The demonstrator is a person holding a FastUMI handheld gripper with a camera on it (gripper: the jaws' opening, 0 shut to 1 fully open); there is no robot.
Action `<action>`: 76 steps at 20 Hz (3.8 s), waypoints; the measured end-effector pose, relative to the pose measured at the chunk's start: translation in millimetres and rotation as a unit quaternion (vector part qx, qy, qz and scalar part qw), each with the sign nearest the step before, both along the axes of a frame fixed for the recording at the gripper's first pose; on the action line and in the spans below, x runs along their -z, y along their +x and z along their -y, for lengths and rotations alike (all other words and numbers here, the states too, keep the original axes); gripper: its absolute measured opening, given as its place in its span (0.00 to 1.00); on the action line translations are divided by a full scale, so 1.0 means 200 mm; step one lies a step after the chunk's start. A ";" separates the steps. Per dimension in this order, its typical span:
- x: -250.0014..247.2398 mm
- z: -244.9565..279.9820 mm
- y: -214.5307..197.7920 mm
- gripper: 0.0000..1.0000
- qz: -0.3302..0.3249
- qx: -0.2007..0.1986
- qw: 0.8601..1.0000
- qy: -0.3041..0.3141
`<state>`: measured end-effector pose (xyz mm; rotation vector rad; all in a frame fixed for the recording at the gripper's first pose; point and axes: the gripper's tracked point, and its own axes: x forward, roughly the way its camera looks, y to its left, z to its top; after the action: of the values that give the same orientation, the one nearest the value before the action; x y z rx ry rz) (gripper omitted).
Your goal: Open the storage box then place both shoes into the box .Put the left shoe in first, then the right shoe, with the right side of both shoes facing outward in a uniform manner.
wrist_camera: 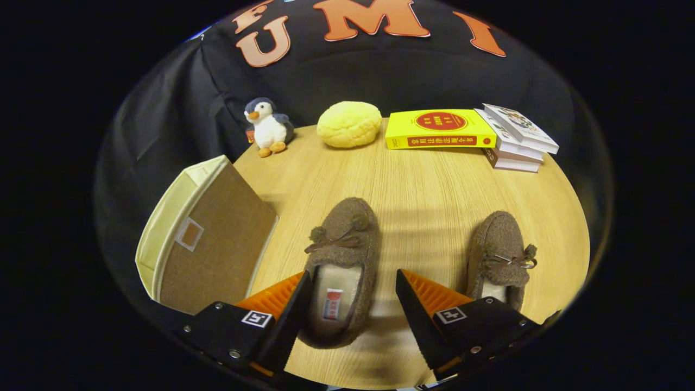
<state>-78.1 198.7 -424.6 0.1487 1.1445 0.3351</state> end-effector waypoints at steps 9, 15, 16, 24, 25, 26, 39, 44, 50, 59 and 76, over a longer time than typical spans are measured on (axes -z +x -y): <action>0.25 0.03 0.06 0.51 -0.036 0.016 0.998 -0.039; 0.27 -0.04 0.09 0.21 -0.044 0.043 0.998 -0.023; 0.27 -0.04 0.10 0.18 -0.046 0.048 0.998 -0.022; -0.01 -0.10 0.15 0.05 -0.040 0.108 0.993 0.013; -0.08 -0.13 0.16 0.05 -0.038 0.113 0.993 0.022; -0.14 -0.16 0.17 0.05 -0.037 0.116 0.992 0.031; -0.76 -0.81 0.19 0.05 -0.038 0.082 0.992 0.084; -0.78 -1.13 0.14 0.05 -0.045 0.045 0.994 0.089; -0.62 -1.35 0.02 0.05 -0.079 0.022 0.994 0.068; -0.42 -1.55 -0.10 0.15 -0.140 -0.001 0.989 0.051; -0.99 -1.17 0.09 0.92 0.000 -0.042 0.977 0.209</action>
<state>-60.1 433.0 -226.7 0.4710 1.0697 0.6506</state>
